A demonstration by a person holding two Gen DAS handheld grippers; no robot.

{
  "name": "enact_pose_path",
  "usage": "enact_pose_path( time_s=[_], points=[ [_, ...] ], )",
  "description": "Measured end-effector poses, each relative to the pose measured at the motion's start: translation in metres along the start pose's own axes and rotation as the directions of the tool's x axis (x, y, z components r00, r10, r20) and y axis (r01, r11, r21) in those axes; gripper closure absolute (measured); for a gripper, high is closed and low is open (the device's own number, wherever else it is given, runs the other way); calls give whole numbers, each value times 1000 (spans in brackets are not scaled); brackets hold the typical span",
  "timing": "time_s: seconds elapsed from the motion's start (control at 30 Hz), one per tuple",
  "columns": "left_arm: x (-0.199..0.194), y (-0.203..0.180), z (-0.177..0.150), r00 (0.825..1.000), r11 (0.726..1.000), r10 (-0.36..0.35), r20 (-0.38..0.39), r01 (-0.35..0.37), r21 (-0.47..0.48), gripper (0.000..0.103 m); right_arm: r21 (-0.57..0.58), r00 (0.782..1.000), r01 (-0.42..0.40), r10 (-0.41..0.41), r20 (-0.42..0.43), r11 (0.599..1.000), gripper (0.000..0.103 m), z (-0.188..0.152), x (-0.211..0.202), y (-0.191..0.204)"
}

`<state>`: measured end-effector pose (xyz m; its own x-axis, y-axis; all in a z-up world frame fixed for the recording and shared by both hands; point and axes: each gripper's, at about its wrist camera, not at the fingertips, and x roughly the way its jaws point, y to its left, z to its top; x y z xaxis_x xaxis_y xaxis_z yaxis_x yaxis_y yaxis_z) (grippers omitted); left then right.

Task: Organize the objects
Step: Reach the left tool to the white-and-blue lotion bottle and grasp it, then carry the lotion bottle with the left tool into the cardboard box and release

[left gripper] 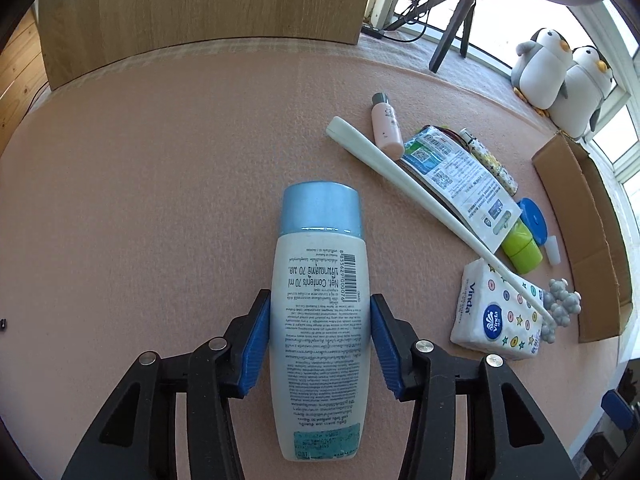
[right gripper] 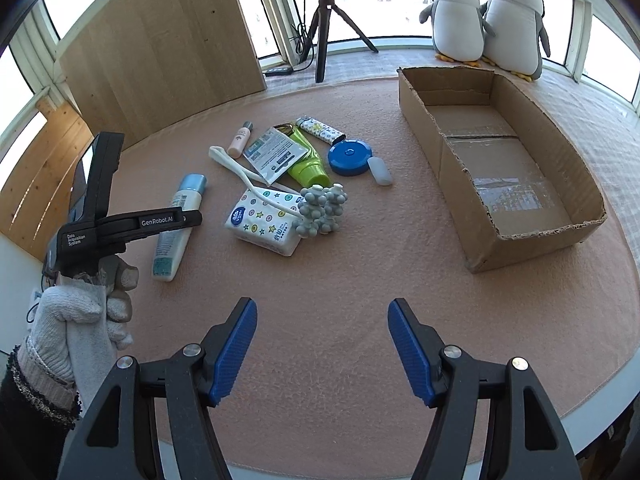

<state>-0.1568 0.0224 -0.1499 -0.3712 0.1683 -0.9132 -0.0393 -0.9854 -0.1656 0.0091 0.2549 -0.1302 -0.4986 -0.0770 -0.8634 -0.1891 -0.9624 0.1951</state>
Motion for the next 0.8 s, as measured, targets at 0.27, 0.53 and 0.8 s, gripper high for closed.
enact_pose_path(
  time_s=[0.27, 0.53, 0.8],
  points=[
    [-21, -15, -57, 997, 997, -72, -9, 72, 7, 52, -42, 1000, -23, 22, -22, 999, 38, 7, 15, 15],
    [-36, 12, -53, 995, 994, -96, 18, 96, -44, 50, -91, 982, -181, 174, -73, 979, 38, 47, 38, 46],
    [-27, 35, -21, 986, 984, -166, 0, 166, -63, 50, -65, 924, -344, 326, -202, 937, 38, 95, 83, 89]
  ],
)
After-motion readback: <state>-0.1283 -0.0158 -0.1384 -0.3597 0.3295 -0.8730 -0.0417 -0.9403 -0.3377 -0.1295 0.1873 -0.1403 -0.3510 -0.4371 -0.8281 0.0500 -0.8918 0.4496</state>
